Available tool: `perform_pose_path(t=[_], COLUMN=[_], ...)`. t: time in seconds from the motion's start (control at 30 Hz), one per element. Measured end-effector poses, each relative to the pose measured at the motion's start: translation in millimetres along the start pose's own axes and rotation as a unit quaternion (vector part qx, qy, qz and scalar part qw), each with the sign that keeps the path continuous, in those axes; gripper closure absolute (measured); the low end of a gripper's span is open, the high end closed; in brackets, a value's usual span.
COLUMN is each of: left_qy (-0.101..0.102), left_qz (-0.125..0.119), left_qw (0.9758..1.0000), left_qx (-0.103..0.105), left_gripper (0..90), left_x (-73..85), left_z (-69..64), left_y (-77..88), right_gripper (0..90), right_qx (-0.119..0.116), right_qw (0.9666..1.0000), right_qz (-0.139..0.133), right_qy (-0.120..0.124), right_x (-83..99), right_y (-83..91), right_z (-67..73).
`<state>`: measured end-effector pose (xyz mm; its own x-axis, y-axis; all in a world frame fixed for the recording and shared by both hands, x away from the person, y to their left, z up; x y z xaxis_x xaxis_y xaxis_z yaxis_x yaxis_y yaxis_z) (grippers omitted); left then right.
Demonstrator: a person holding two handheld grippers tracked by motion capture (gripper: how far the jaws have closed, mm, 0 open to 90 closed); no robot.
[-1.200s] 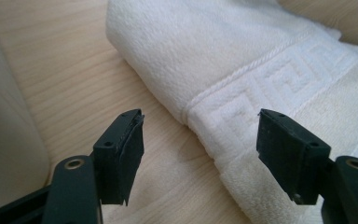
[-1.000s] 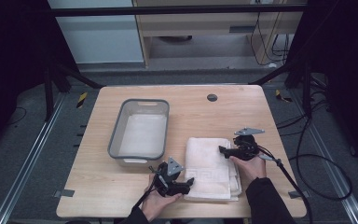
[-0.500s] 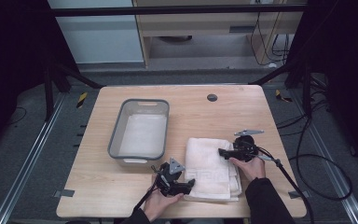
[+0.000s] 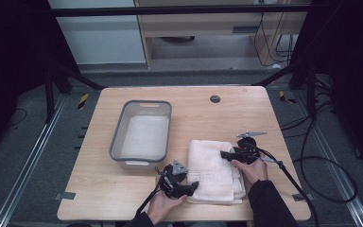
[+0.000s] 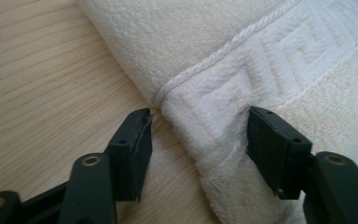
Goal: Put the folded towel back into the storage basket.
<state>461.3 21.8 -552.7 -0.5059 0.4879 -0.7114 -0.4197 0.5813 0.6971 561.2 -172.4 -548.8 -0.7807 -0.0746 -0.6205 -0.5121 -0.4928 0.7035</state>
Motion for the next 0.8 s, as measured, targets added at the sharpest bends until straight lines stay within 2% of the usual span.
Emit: perform_pose_path(t=[0.03,0.17,0.2,0.37,0.57,0.8], left_qy=[0.002,0.003,0.005,-0.001,-0.001,-0.010], left_qz=[0.002,0.005,0.007,0.011,0.006,-0.011], left_qw=[0.9999,0.9997,0.9994,0.9993,0.9989,0.9988], left_qx=[0.011,0.025,0.033,0.035,0.046,0.047], left_gripper=[46.3,54.4,56.4,64.7,74.4,76.3], left_x=[-0.2,-0.6,-1.1,-2.1,-2.7,-5.2], left_z=[-1.0,-2.2,-3.3,-6.7,-8.9,-11.6], left_y=[0.1,0.0,-0.2,0.9,3.0,8.4], right_gripper=[47.8,53.7,57.5,64.5,67.9,68.7], right_qx=[-0.006,-0.018,-0.023,-0.029,-0.041,-0.047], right_qw=[1.0000,0.9996,0.9995,0.9993,0.9990,0.9988], right_qz=[0.004,0.009,0.011,0.011,0.006,-0.013], right_qy=[-0.007,-0.018,-0.020,-0.021,-0.016,-0.004], right_x=[0.3,0.5,0.3,-0.4,-3.4,-9.6], right_y=[0.2,0.4,0.5,2.1,6.6,18.8], right_z=[1.2,3.0,3.7,6.0,8.5,13.4])
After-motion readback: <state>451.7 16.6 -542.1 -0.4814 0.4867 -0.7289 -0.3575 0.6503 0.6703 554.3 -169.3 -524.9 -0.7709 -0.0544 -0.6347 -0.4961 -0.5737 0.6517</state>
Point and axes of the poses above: each handheld gripper's, and its own axes: y roughly backward along the jaws, x roughly out of its underside, z roughly to its left, the point moved 8 cm from there along -y, roughly forward along the jaws, and after that the axes turned 7 degrees about -y, right-handed, at the moved point
